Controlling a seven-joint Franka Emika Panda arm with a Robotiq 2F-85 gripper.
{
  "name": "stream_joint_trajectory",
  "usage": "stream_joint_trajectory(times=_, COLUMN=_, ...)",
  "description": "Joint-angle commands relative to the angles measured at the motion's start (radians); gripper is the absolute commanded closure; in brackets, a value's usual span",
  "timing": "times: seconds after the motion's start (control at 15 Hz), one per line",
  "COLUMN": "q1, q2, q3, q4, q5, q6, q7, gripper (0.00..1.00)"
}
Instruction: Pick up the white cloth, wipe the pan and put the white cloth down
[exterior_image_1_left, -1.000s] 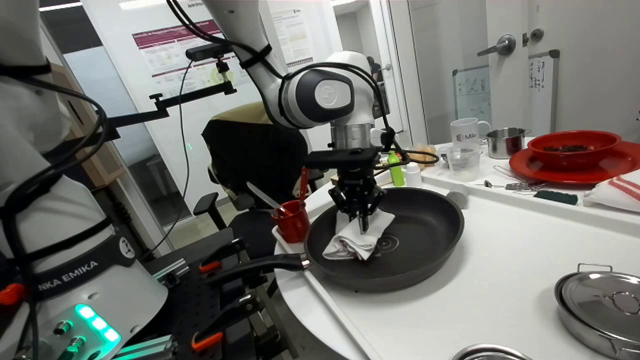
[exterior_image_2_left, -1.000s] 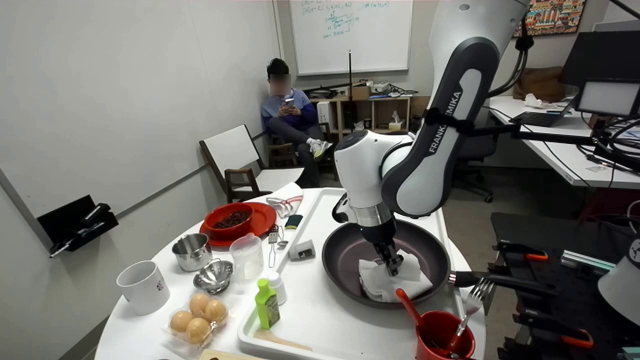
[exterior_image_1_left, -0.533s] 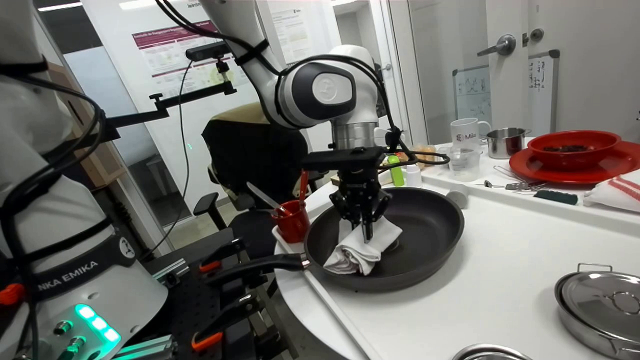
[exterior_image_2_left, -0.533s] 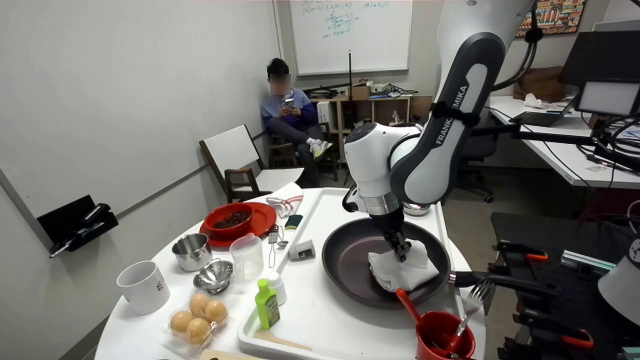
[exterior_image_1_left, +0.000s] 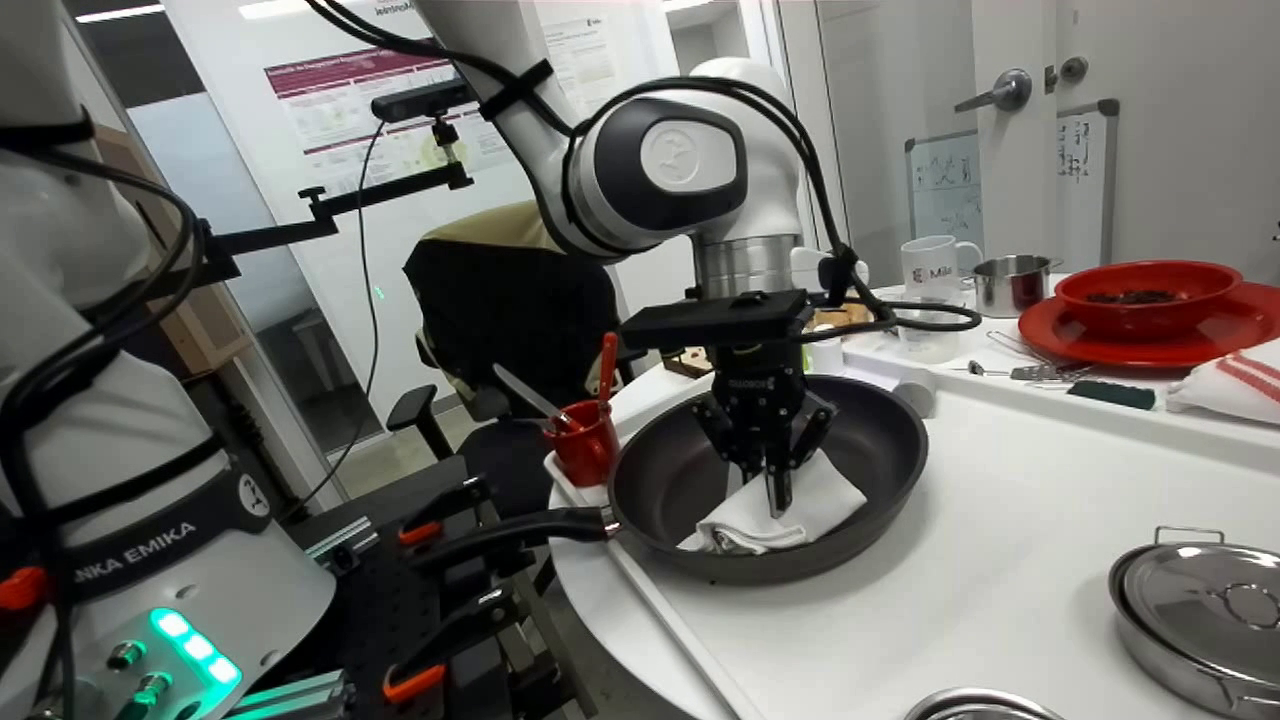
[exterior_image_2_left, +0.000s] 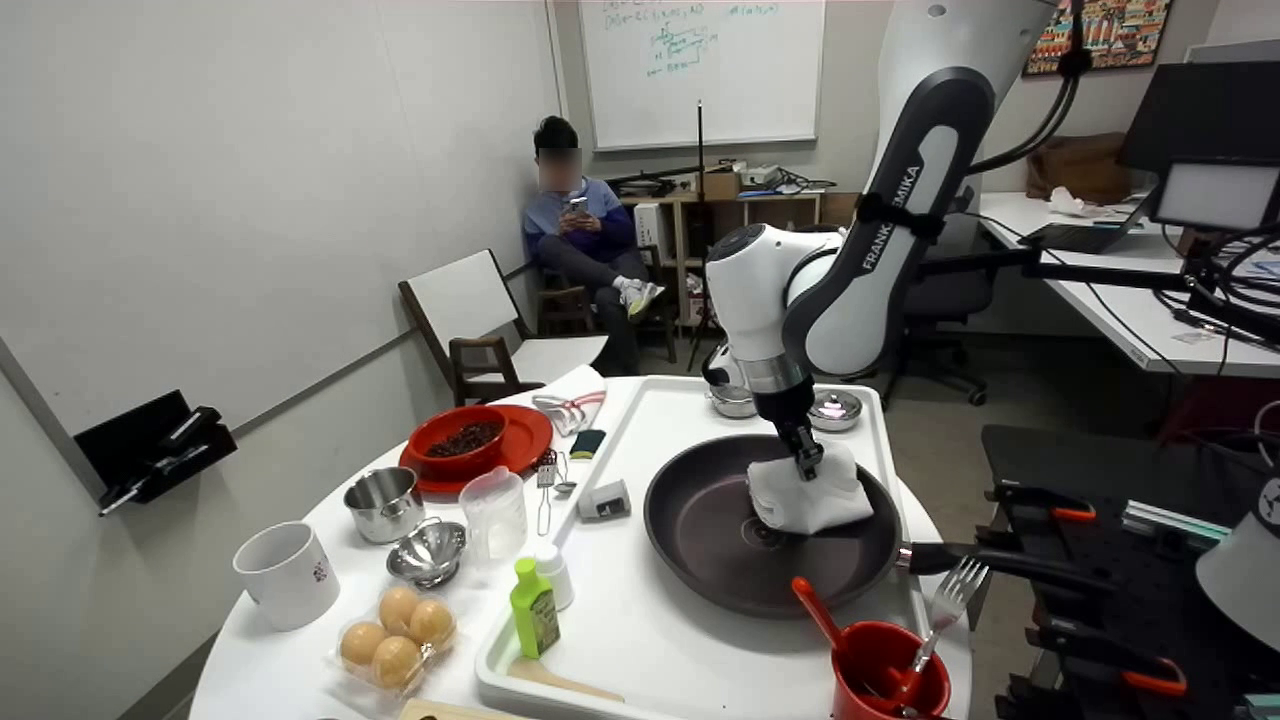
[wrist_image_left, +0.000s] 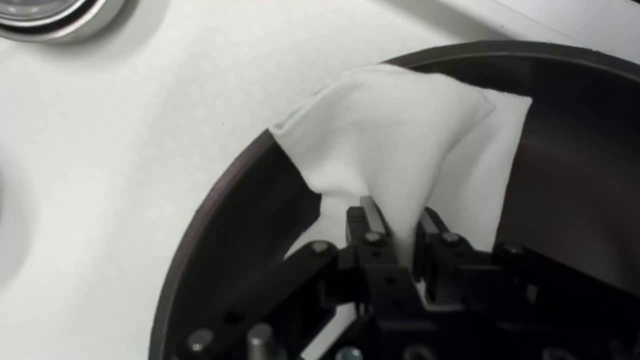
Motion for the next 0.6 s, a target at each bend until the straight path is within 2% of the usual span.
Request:
stream_joint_trajectory(times=0.0, q1=-0.008, q2=0.003, q3=-0.01, q4=0.022, q5=-0.013, q6=0.014, q7=0.052, gripper=0.92)
stream_joint_trajectory(times=0.53, q1=0.032, q2=0.053, q3=-0.053, q4=0.065, q5=-0.024, q6=0.166, q7=0.25, gripper=0.91)
